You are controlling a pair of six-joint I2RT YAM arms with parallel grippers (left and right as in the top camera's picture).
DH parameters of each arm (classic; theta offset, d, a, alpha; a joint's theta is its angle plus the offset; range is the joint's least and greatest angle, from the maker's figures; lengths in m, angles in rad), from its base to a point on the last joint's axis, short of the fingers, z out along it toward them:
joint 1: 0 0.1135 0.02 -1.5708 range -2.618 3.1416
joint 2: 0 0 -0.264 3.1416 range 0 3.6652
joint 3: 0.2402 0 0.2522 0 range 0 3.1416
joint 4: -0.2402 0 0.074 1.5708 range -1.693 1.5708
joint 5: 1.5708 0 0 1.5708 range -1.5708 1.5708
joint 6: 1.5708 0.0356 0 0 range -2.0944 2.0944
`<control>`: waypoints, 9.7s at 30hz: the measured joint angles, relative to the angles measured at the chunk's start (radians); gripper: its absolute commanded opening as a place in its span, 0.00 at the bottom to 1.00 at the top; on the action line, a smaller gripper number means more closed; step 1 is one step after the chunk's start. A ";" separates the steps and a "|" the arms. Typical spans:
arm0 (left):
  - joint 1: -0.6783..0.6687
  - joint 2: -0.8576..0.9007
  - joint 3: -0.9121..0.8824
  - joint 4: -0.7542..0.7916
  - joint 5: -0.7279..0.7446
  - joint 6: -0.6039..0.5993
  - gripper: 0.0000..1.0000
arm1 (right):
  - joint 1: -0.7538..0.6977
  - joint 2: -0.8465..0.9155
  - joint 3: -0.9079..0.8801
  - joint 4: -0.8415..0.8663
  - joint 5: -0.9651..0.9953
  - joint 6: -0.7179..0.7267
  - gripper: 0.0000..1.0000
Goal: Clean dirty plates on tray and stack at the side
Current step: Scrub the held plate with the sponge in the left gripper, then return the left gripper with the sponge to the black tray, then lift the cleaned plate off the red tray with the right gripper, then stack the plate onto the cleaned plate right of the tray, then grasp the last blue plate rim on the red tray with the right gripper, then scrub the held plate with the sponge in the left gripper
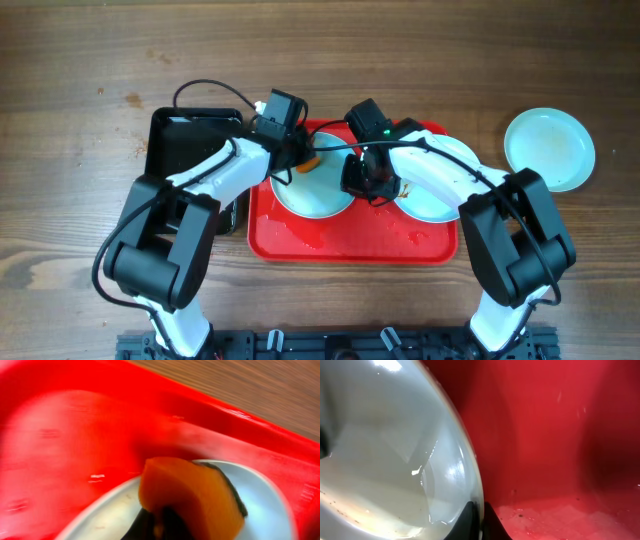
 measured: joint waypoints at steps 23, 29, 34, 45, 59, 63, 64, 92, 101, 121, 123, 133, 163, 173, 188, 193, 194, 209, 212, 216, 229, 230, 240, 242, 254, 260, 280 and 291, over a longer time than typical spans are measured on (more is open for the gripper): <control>-0.051 -0.011 0.061 -0.360 -0.194 0.092 0.04 | -0.002 0.000 0.000 -0.016 0.007 -0.027 0.05; -0.057 0.046 0.164 -0.444 -0.376 0.087 0.04 | 0.007 0.003 0.002 0.028 -0.001 -0.045 0.05; -0.071 0.067 0.330 -0.569 -0.414 0.118 0.04 | 0.006 0.003 0.002 0.046 0.004 -0.064 0.05; -0.062 -0.037 0.422 -0.760 -0.537 0.087 0.04 | 0.006 0.004 -0.003 0.084 0.003 -0.090 0.05; 0.410 -0.050 0.425 -0.890 -0.274 0.081 0.04 | 0.006 -0.214 -0.023 0.111 0.119 -0.135 0.05; 0.405 -0.050 0.425 -0.890 -0.237 0.100 0.04 | 0.006 -0.306 -0.023 0.053 0.196 -0.164 0.05; 0.405 -0.050 0.425 -0.890 -0.235 0.103 0.04 | 0.006 -0.319 -0.023 0.035 0.224 -0.174 0.05; 0.405 -0.050 0.327 -0.811 -0.149 0.152 0.04 | 0.178 -0.337 0.140 0.243 1.291 -0.875 0.05; 0.405 -0.050 0.327 -0.809 -0.144 0.159 0.04 | 0.288 -0.338 0.140 0.360 1.424 -1.046 0.05; 0.405 -0.050 0.327 -0.813 -0.141 0.178 0.04 | 0.049 -0.341 0.144 0.058 0.510 -0.047 0.05; 0.405 -0.050 0.327 -0.813 -0.141 0.179 0.04 | -0.092 -0.341 0.144 -0.009 0.461 -0.009 0.05; 0.405 -0.050 0.327 -0.811 -0.140 0.182 0.04 | -1.000 -0.341 0.128 -0.127 0.264 -0.061 0.04; 0.405 -0.050 0.327 -0.818 -0.137 0.182 0.04 | -1.077 -0.086 0.033 0.014 0.334 -0.058 0.77; 0.405 -0.050 0.327 -0.826 -0.138 0.186 0.04 | -1.063 -0.086 0.096 -0.073 0.295 -0.085 0.72; 0.405 -0.081 -0.027 -0.465 -0.223 0.273 0.04 | -0.455 -0.408 0.282 -0.406 -0.004 -0.316 0.37; 0.405 -0.081 -0.025 -0.456 -0.221 0.283 0.04 | -0.397 -0.415 0.282 -0.417 -0.013 -0.323 0.58; 0.405 -0.083 -0.020 -0.467 -0.221 0.283 0.04 | -0.398 -0.416 0.282 -0.417 -0.012 -0.327 0.75; 0.401 -0.427 0.068 -0.729 -0.109 0.238 0.04 | -0.423 -0.270 0.109 -0.352 0.170 -0.215 0.66; 0.391 -0.427 0.068 -0.729 -0.099 0.241 0.04 | -0.488 -0.182 0.085 -0.348 0.206 -0.204 0.68; 0.390 -0.427 0.068 -0.724 -0.096 0.242 0.04 | -0.620 -0.152 0.085 -0.346 0.227 -0.198 0.66; 0.390 -0.427 0.068 -0.702 -0.092 0.248 0.04 | -0.681 -0.127 -0.052 -0.144 0.157 -0.195 0.59; 0.390 -0.427 0.068 -0.702 -0.092 0.249 0.04 | -0.681 -0.127 -0.054 -0.140 0.149 -0.195 0.57; 0.390 -0.427 0.068 -0.698 -0.092 0.249 0.04 | -0.641 -0.127 -0.063 -0.091 0.093 -0.198 0.04; 0.390 -0.427 0.068 -0.698 -0.089 0.252 0.04 | -0.609 -0.127 -0.063 -0.082 0.093 -0.190 0.04; 0.211 -0.427 0.068 -0.640 0.179 0.340 0.04 | -0.240 -0.126 -0.082 -0.078 0.139 -0.137 0.04; -0.058 -0.358 0.070 -0.412 0.332 0.285 0.04 | -0.200 -0.126 -0.086 -0.075 0.138 -0.100 0.04; -0.119 0.161 0.127 -0.117 0.475 0.176 0.04 | -0.198 -0.121 -0.090 -0.081 0.119 -0.097 0.04; -0.121 0.098 0.181 -0.312 -0.142 0.122 0.04 | -0.183 -0.122 -0.087 -0.056 0.053 -0.098 0.04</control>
